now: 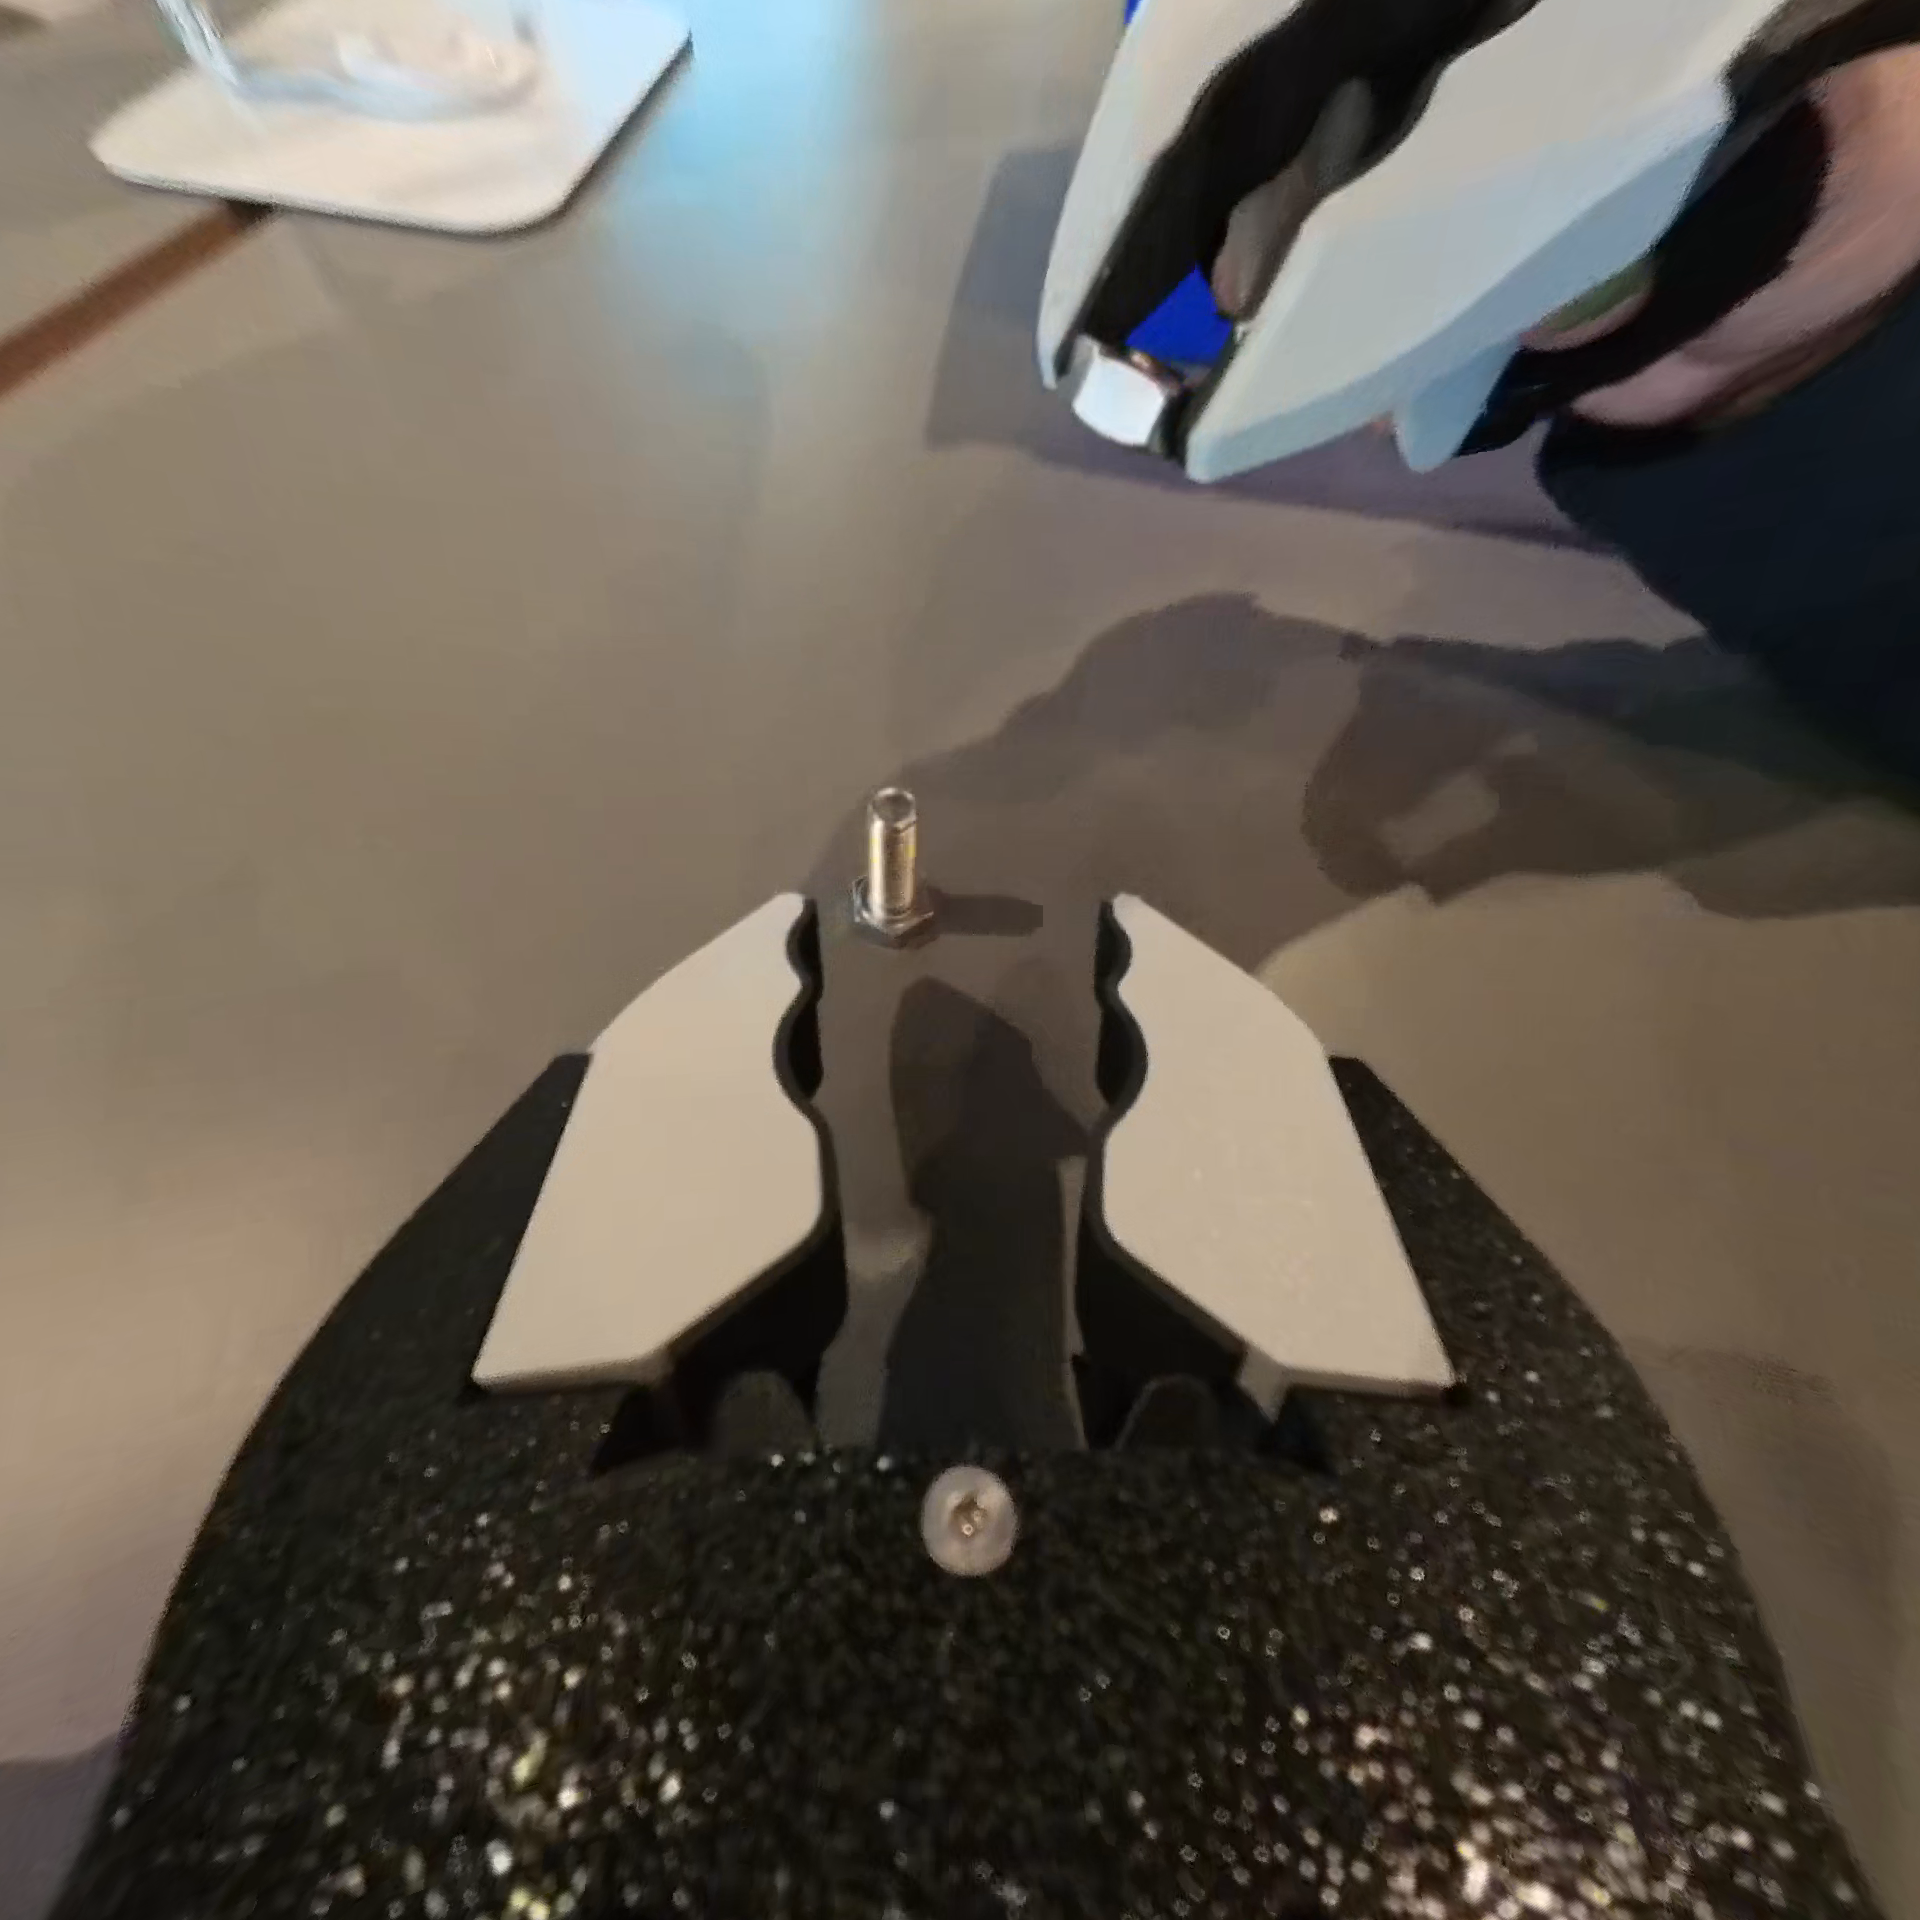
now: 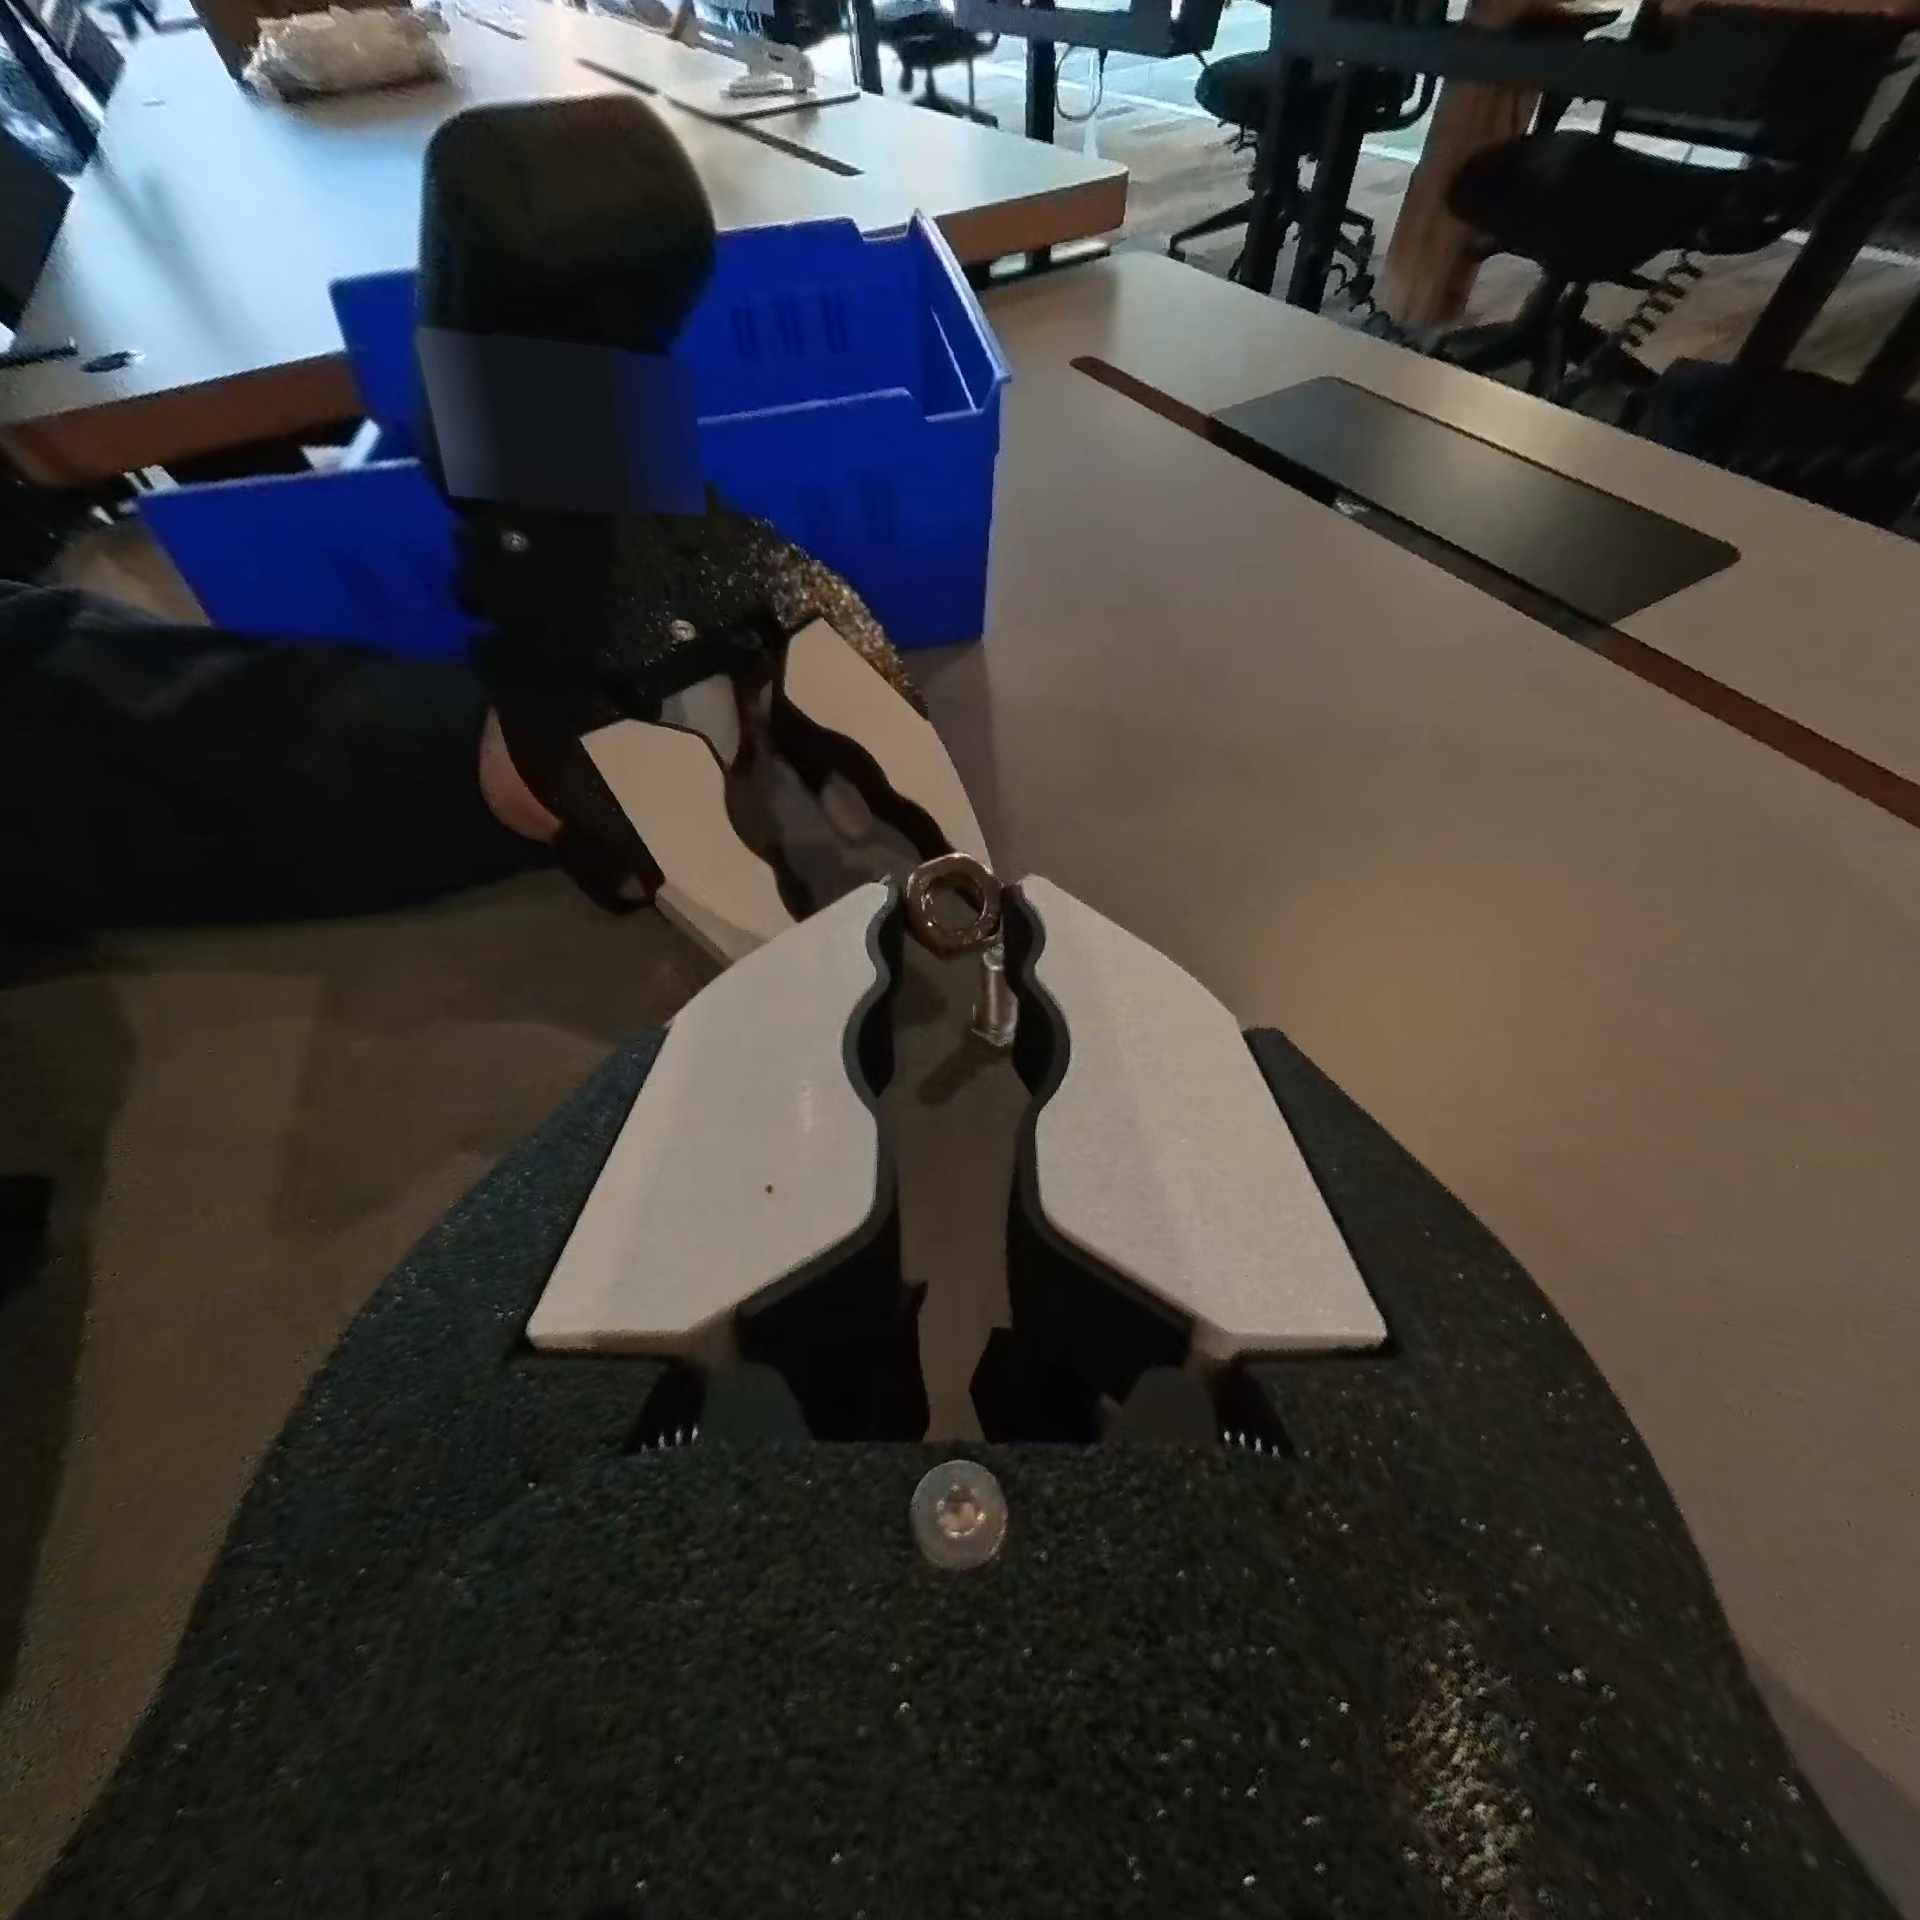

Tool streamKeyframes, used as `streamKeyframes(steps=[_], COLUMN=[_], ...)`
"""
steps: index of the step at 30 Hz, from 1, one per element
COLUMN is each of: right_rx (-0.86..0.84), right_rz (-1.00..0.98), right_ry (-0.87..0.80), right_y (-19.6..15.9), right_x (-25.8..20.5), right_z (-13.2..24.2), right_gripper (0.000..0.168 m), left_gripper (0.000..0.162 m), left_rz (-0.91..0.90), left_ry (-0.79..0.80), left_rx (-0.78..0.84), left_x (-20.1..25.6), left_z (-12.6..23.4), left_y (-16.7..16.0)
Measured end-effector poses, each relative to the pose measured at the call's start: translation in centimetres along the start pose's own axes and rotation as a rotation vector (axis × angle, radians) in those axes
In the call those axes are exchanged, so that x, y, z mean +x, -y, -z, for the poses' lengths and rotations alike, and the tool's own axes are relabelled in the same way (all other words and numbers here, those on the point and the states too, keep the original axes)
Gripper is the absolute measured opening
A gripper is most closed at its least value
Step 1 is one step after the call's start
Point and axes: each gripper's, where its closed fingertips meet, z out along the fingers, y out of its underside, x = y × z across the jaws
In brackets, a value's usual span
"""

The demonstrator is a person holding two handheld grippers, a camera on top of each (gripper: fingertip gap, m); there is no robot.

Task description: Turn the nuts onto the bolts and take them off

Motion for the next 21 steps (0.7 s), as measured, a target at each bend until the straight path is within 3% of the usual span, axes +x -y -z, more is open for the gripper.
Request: streamKeyframes(steps=[8, 18, 21], right_rx=[-0.07, -0.21, -0.255], right_rz=[0.085, 0.128, 0.148], right_ry=[-0.039, -0.041, -0.014], right_y=[-1.6, -3.3, -3.4], right_x=[0.1, 0.1, -0.2], right_z=[-1.6, -3.6, -4.1], right_gripper=[0.018, 0.018, 0.018], left_gripper=[0.046, 0.017, 0.017], left_rz=[0.032, -0.001, -0.004], left_ry=[-0.057, -0.014, -0.021], left_rx=[-0.142, -0.187, -0.188], left_x=[-0.5, -0.8, -0.8], left_z=[-2.4, -2.9, -3.0], left_y=[-0.9, -1.4, -1.3])
